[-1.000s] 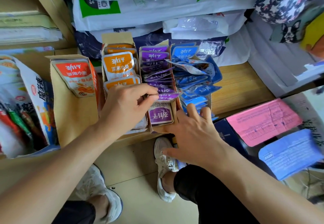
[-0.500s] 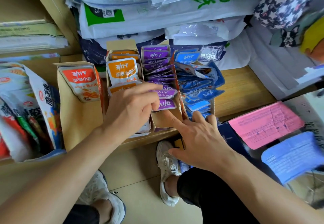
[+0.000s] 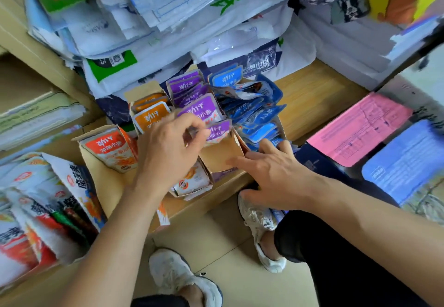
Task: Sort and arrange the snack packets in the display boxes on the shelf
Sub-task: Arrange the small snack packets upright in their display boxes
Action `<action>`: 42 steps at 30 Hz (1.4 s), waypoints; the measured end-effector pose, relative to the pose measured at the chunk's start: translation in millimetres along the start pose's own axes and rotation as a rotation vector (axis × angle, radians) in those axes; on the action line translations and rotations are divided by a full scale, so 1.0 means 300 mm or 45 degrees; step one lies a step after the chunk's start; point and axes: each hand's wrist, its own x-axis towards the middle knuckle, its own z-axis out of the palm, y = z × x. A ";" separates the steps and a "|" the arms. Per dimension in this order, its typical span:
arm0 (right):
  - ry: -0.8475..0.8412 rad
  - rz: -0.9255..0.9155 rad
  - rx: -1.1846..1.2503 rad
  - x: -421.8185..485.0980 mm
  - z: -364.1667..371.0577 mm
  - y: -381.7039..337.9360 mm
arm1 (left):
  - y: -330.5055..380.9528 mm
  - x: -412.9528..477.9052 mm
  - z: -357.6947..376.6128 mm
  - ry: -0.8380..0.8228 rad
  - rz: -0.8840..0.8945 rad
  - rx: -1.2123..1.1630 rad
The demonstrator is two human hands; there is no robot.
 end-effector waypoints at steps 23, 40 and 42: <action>0.649 0.021 0.609 0.014 -0.030 0.002 | -0.012 -0.010 -0.023 -0.187 -0.070 -0.542; 0.886 -0.030 0.610 -0.096 -0.043 -0.045 | -0.101 -0.131 -0.172 0.172 -0.262 -0.150; 0.997 -0.174 0.541 -0.101 -0.066 -0.103 | -0.126 -0.148 -0.208 0.245 -0.342 -0.043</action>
